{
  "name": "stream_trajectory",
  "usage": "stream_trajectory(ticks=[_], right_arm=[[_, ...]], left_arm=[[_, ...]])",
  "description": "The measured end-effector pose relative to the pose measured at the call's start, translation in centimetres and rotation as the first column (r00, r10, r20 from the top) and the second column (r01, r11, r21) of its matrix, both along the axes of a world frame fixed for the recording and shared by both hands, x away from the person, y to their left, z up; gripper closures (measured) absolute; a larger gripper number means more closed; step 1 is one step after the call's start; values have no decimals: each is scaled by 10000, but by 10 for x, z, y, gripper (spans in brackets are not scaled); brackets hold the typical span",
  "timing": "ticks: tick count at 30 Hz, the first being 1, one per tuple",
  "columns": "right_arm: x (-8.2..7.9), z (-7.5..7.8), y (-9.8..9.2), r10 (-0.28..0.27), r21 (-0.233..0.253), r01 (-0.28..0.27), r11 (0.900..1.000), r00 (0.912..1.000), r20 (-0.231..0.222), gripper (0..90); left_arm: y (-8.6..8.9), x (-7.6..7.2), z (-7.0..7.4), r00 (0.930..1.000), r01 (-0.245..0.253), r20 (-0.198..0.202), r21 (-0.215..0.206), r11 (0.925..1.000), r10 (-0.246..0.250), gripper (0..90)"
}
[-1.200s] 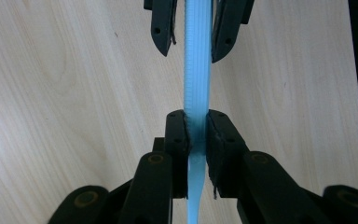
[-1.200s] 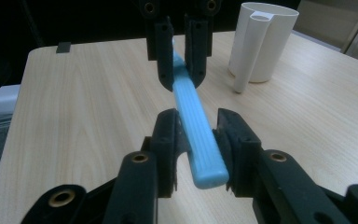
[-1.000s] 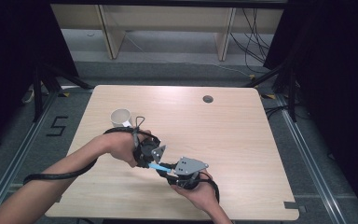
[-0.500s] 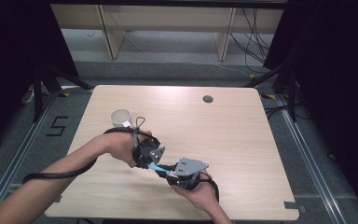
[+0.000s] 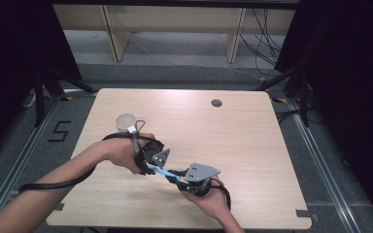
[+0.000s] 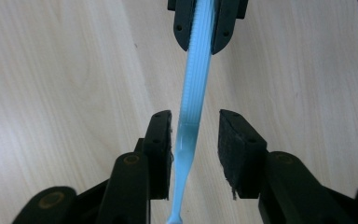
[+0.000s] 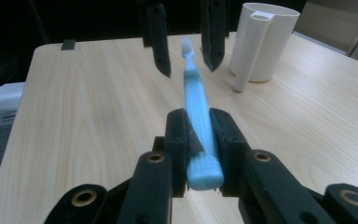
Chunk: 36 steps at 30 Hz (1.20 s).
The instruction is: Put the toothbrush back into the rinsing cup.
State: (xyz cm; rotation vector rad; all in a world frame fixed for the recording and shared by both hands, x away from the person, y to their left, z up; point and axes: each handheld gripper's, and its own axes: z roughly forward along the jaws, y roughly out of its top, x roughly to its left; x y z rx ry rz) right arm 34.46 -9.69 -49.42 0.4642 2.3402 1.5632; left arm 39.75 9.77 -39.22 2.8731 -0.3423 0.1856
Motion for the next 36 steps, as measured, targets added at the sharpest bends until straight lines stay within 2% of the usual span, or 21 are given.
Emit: stream_trajectory(ticks=[2, 3, 6, 7, 10, 12, 13, 16, 17, 19, 21, 22, 26, 28, 29, 30, 32, 33, 34, 35, 36], right_arm=[[3, 0, -2, 40, -7, -40, 10000, 9992, 398, 790], [2, -1, -3, -104, 18, 104, 9999, 9999, 110, 790], [4, -1, -6, -284, 46, 283, 9996, 9990, 333, 790], [3, -2, -7, -349, 80, 348, 9994, 9994, 77, 790], [4, -1, -9, -522, 160, 522, 9985, 9986, 56, 789], [4, -1, -12, -627, 148, 626, 9979, 9980, 112, 790], [5, -1, -13, -686, 204, 682, 9975, 9974, 210, 790], [4, 1, -17, -917, 293, 914, 9954, 9957, 97, 790], [5, 2, -18, -963, 397, 951, 9947, 9949, 301, 789], [4, 4, -21, -910, 325, 905, 9954, 9957, 147, 789], [4, 4, -22, -1067, 461, 1057, 9933, 9941, 193, 789], [4, 5, -23, -1098, 481, 1088, 9929, 9937, 199, 790], [6, 7, -27, -1258, 633, 1232, 9904, 9913, 388, 789], [6, 8, -28, -1290, 642, 1266, 9899, 9910, 350, 789], [6, 9, -29, -1342, 668, 1314, 9891, 9902, 388, 789], [6, 10, -29, -1332, 734, 1307, 9887, 9906, 301, 789], [5, 12, -30, -1477, 913, 1445, 9853, 9886, 290, 789], [7, 13, -32, -1436, 854, 1392, 9866, 9885, 481, 790], [6, 13, -31, -1448, 1026, 1416, 9846, 9892, 242, 789], [6, 14, -32, -1523, 1062, 1480, 9833, 9878, 330, 789], [6, 15, -33, -1485, 1070, 1442, 9837, 9884, 331, 789]], left_arm=[[6, -2, 3, 9998, -100, 180, -571, 9983, 111, 598], [9, -3, 3, 9996, -150, 215, -830, 9964, 168, 588], [19, -6, 5, 9986, -383, 315, -1503, 9879, 435, 562], [22, -7, 6, 9977, -515, 347, -1726, 9836, 583, 554], [32, -12, 8, 9965, -579, 462, -2134, 9753, 693, 546], [37, -15, 8, 9953, -721, 449, -2435, 9672, 855, 535], [42, -18, 7, 9942, -881, 347, -2784, 9564, 1017, 532], [50, -21, 4, 9922, -1082, 250, -3172, 9422, 1224, 522], [53, -23, 2, 9904, -1226, 190, -3366, 9336, 1369, 518], [59, -24, -1, 9860, -1532, 35, -3781, 9130, 1669, 511], [65, -26, -5, 9807, -1844, -193, -4234, 8870, 1946, 506], [68, -27, -6, 9800, -1915, -313, -4205, 8869, 1967, 505], [76, -31, -17, 9686, -2432, -742, -4795, 8432, 2372, 481], [79, -32, -25, 9595, -2790, -1134, -5114, 8128, 2580, 473], [80, -32, -29, 9555, -2929, -1262, -5171, 8043, 2668, 461], [81, -33, -34, 9482, -3161, -1501, -5354, 7832, 2801, 454], [83, -33, -42, 9382, -3447, -1724, -5451, 7642, 3002, 441], [84, -33, -46, 9339, -3561, -1840, -5573, 7501, 3067, 436], [85, -33, -49, 9290, -3686, -1968, -5655, 7378, 3133, 432], [86, -34, -51, 9227, -3844, -2165, -5781, 7197, 3189, 422], [87, -34, -55, 9176, -3965, -2354, -5999, 6949, 3203, 419]])
